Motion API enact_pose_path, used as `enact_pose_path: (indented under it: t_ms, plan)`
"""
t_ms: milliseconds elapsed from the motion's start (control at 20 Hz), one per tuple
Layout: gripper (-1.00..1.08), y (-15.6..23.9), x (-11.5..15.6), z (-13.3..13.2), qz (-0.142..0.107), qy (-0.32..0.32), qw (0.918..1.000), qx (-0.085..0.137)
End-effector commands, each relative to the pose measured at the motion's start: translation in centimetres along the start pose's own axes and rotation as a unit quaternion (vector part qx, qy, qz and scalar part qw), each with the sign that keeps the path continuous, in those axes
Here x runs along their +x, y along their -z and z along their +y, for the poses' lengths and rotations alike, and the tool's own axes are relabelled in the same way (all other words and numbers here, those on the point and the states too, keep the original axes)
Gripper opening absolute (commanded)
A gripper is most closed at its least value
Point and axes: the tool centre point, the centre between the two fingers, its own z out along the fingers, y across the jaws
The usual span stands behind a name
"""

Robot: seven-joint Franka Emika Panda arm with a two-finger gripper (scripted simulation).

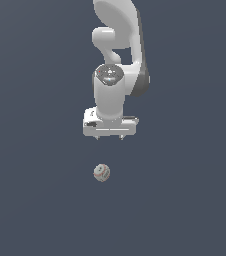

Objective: Pick up the object and move it to a goal position.

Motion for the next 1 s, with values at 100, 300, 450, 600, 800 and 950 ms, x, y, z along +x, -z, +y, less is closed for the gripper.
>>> enact_pose_path:
  t_ms: [100, 300, 450, 600, 800, 950]
  plan:
    - [1.0, 0.1, 0.0, -0.3, 0.0, 0.003, 1.0, 0.0]
    - [1.0, 0.8, 0.3, -2.2, 0.001, 0.023, 0.9997, -0.001]
    - [1.0, 1.2, 0.3, -3.2, 0.002, 0.035, 0.9994, -0.001]
    - [1.0, 1.2, 0.3, -3.1, 0.002, 0.035, 0.9994, -0.001]
    - [1.0, 1.1, 0.6, -2.9, 0.002, 0.023, 0.9997, 0.0]
    - [1.0, 0.9, 1.1, -2.7, 0.002, 0.005, 1.0, 0.001]
